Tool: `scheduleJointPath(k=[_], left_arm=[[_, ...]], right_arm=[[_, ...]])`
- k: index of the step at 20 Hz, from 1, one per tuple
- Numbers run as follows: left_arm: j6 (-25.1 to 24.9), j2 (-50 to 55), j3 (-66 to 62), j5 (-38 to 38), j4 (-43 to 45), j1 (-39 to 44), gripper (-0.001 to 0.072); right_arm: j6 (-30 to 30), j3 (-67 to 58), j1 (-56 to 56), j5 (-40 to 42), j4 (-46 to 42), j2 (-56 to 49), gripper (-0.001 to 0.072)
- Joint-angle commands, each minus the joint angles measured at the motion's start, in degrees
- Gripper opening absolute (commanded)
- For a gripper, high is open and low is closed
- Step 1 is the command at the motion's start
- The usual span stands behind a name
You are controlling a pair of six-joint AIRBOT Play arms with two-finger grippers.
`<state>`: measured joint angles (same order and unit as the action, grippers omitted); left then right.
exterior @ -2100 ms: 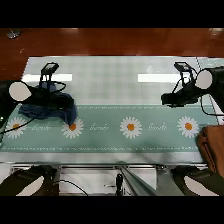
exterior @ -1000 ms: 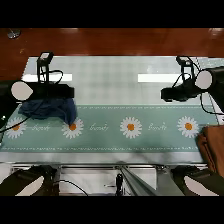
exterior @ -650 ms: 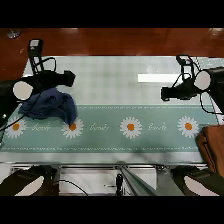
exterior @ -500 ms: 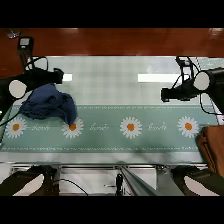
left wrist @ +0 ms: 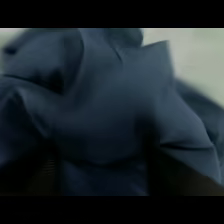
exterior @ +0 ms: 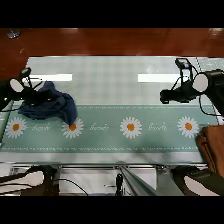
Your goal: Fold the shirts.
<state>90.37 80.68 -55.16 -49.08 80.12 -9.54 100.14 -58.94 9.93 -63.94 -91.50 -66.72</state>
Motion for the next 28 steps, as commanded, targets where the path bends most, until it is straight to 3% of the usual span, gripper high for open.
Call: scheduleJointPath(k=[1, 6, 10, 13, 17, 21, 23, 28], left_arm=[[-2.6, 7.5, -5.2, -16.4, -2.7, 0.3, 0.0033], [-7.7, -3.9, -17.3, -13.7, -11.7, 3.3, 0.0028], [-7.9, -15.4, -29.5, -9.0, -16.2, 3.6, 0.0028], [-13.1, -21.5, -35.1, -6.9, -26.4, 4.5, 0.0028], [-13.5, -26.3, -38.4, -4.6, -29.6, 9.0, 0.0028], [-14.9, -28.3, -38.3, -2.3, -31.9, 18.3, 0.0028], [-15.4, -28.3, -35.7, 0.1, -32.0, 26.8, 0.0029], [-14.2, -29.5, -17.5, 22.1, -32.2, 46.9, 0.0029]], right_arm=[[0.1, 0.0, 0.0, 0.0, 0.0, 0.0, 0.0629], [0.1, 0.0, 0.0, 0.1, -0.6, 2.5, 0.0629], [0.1, 0.0, 0.0, -1.2, -0.5, 8.4, 0.062], [0.1, 0.0, 0.0, -1.6, -0.5, 14.0, 0.0621], [1.4, 0.0, 0.0, -1.8, -0.5, 21.8, 0.0621], [1.9, 0.0, 0.0, -3.0, -0.5, 28.8, 0.062], [2.7, 0.0, 0.0, -3.9, -0.5, 31.5, 0.062], [3.1, 0.0, 0.0, -5.7, -0.6, 34.7, 0.0621]])
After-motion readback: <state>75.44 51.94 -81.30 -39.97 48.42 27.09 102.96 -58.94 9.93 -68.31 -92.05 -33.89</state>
